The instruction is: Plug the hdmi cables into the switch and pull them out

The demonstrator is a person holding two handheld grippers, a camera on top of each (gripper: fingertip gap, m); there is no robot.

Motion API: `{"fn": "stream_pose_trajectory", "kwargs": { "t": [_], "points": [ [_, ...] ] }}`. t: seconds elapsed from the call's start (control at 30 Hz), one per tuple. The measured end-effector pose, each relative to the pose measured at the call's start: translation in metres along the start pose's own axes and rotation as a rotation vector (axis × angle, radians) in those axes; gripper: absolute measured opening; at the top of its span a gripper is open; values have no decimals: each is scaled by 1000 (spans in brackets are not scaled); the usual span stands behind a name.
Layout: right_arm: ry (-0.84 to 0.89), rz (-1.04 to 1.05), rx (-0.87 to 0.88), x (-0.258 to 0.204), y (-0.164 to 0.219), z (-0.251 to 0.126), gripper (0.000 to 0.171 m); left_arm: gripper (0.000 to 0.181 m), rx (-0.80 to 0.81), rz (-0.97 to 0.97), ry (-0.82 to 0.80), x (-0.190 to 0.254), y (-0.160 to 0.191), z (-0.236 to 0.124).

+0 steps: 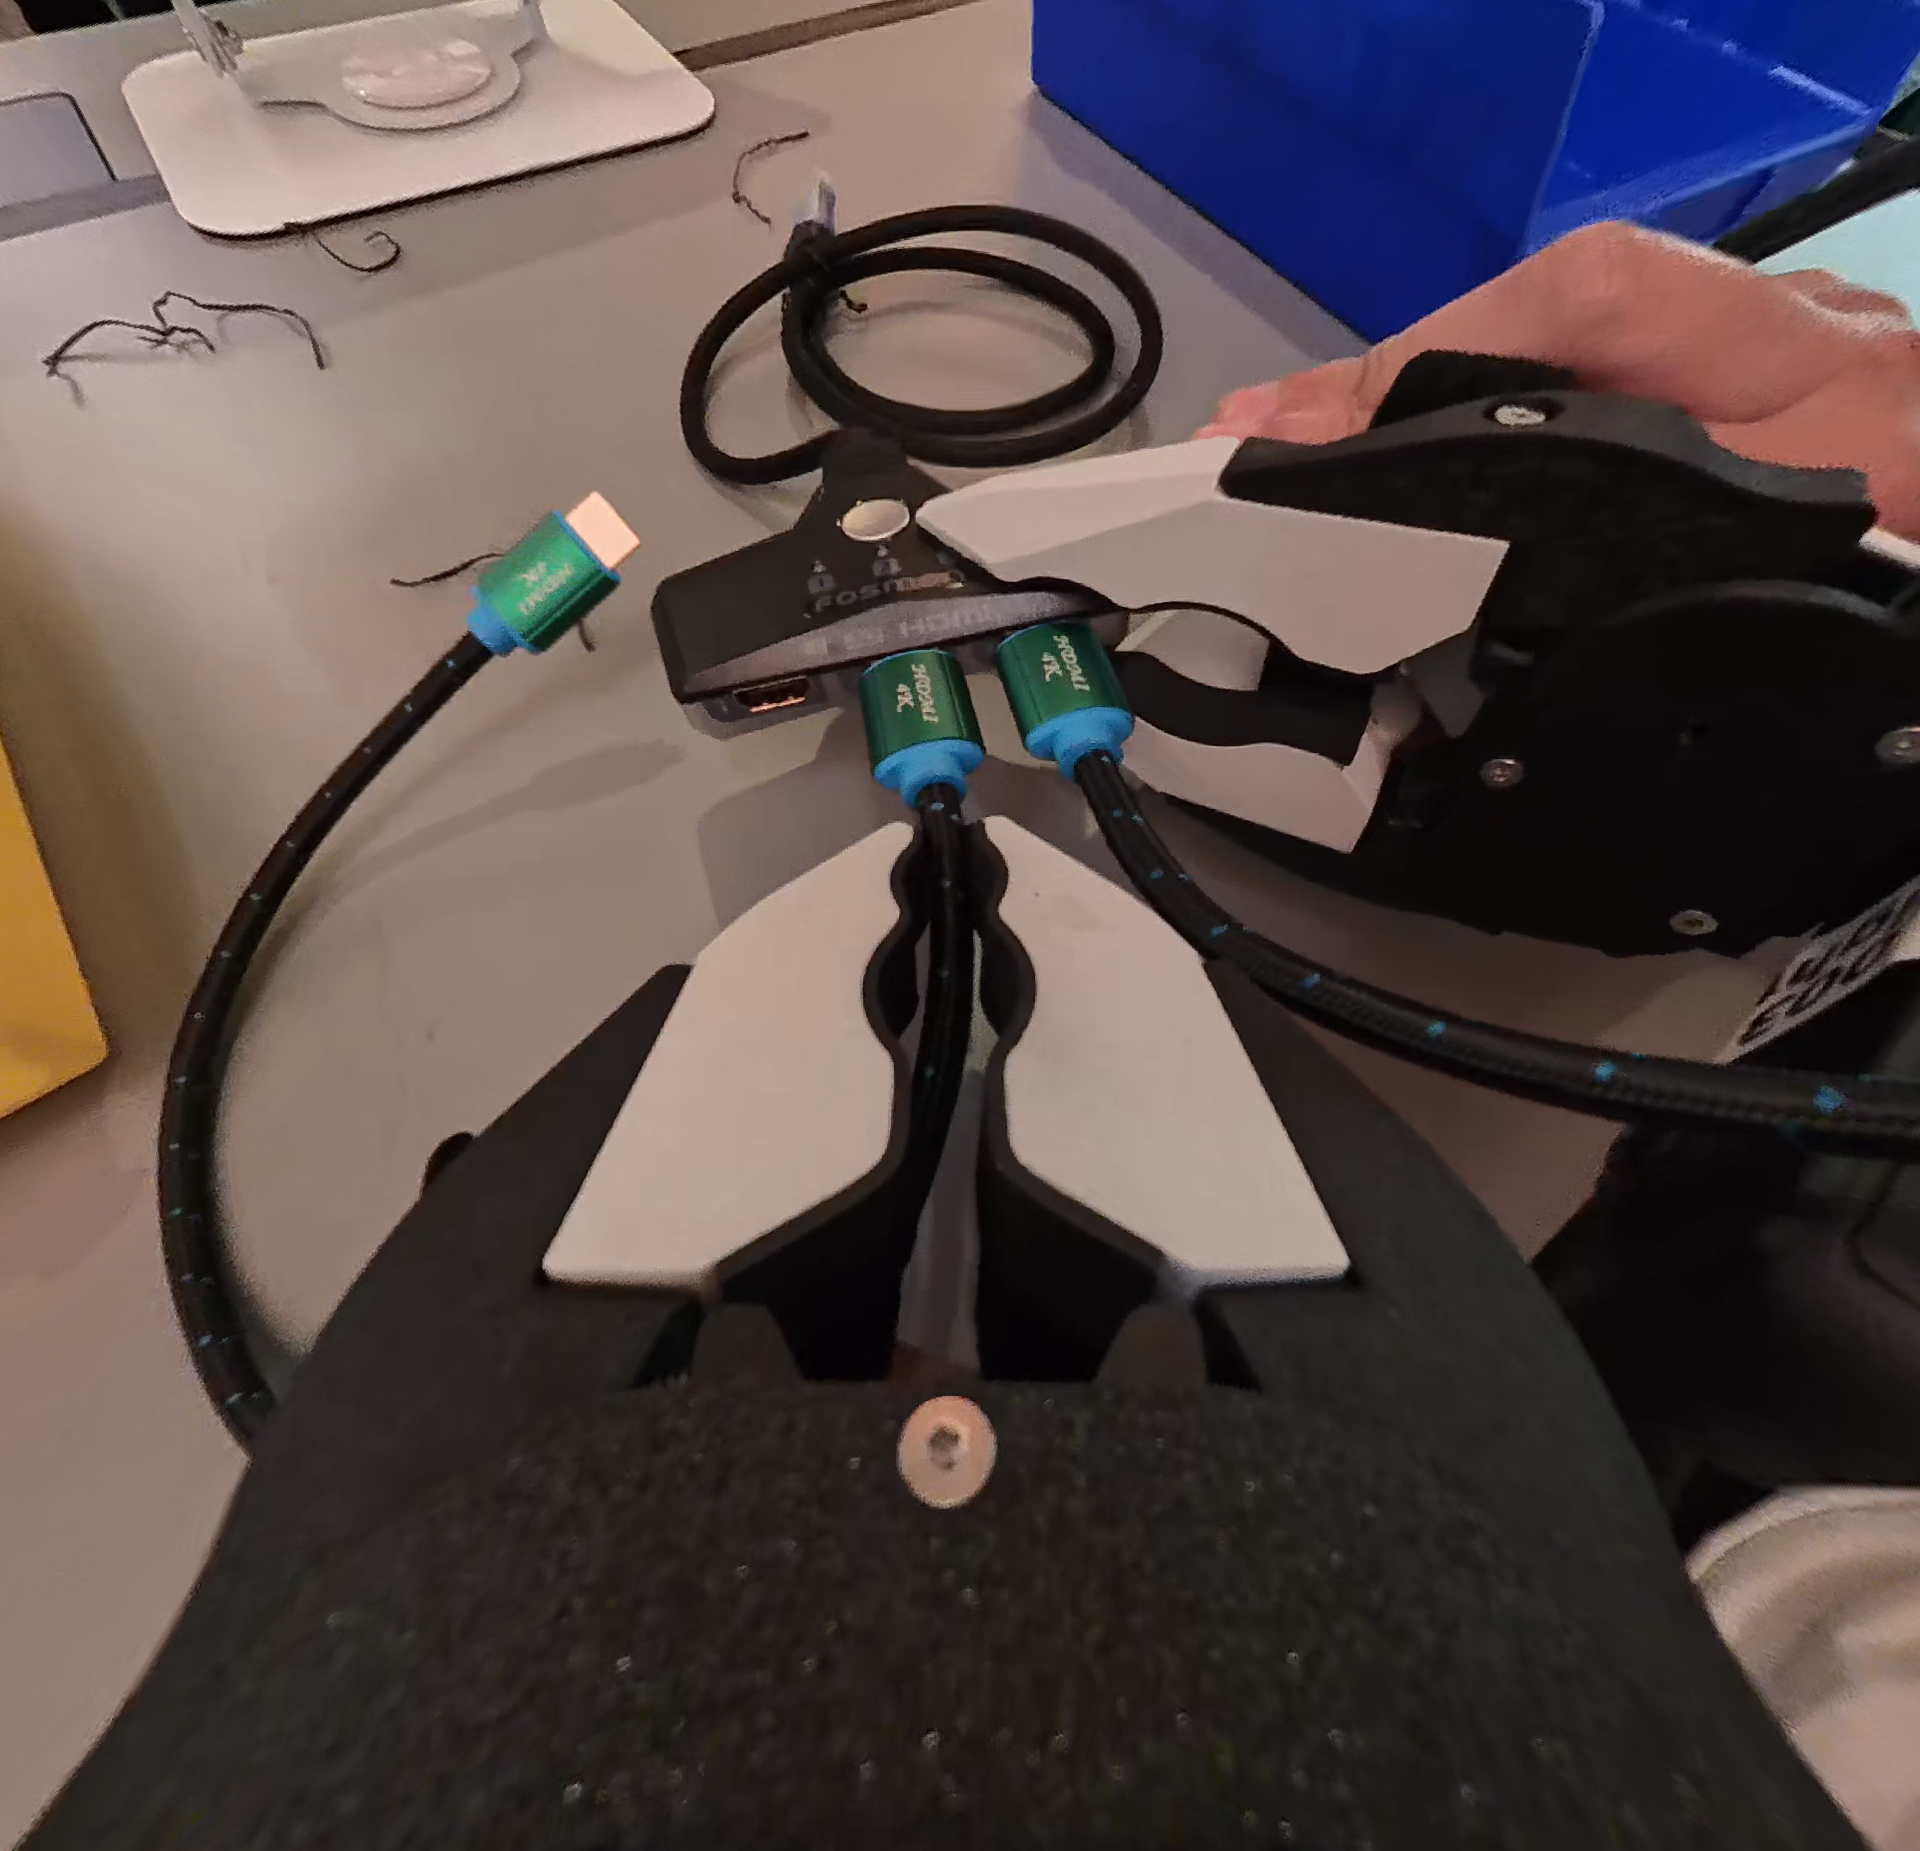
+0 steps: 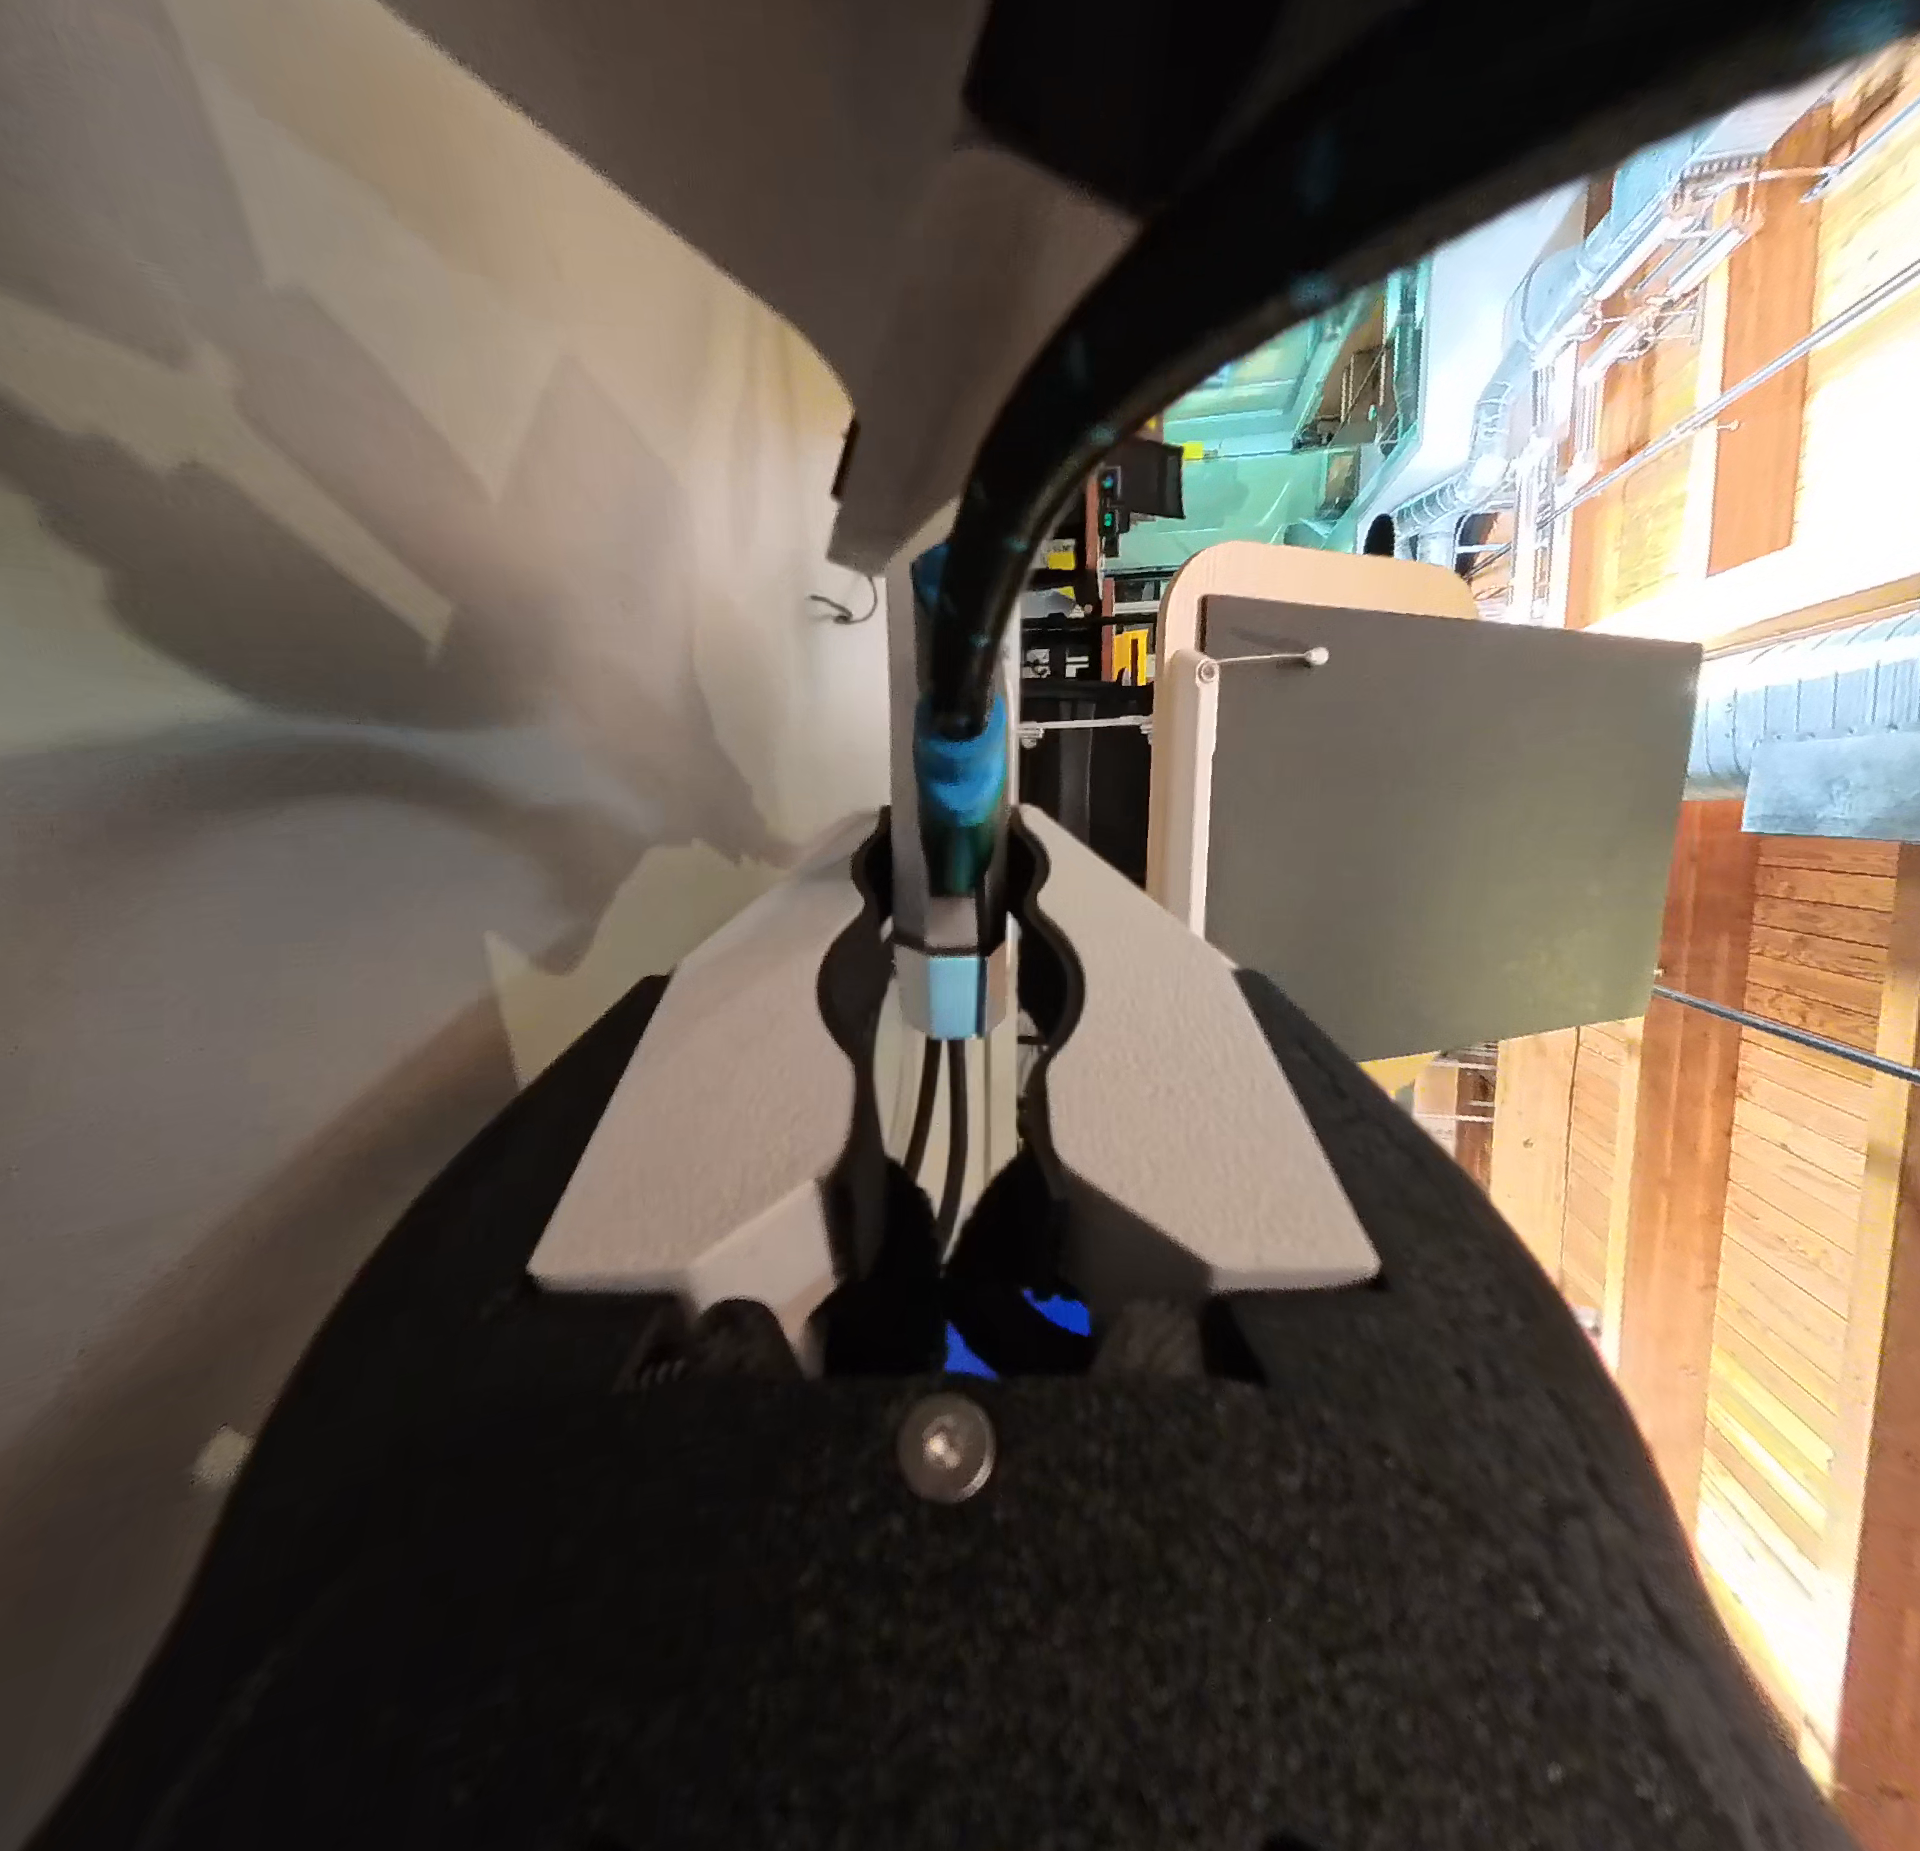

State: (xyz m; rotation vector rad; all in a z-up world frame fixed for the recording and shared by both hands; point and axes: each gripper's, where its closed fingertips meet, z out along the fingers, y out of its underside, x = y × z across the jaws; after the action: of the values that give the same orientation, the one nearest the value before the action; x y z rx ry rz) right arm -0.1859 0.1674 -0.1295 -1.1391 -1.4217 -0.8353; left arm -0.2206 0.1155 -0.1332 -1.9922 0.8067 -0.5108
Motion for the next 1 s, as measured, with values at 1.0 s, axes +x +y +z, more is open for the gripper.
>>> {"fn": "stream_pose_trajectory", "kwargs": {
  "t": [1.0],
  "points": [
    [-301, 748, 20, 59, 58, -8, 19, 24, 707, 310, -237, 36, -91, -114]
  ]
}}
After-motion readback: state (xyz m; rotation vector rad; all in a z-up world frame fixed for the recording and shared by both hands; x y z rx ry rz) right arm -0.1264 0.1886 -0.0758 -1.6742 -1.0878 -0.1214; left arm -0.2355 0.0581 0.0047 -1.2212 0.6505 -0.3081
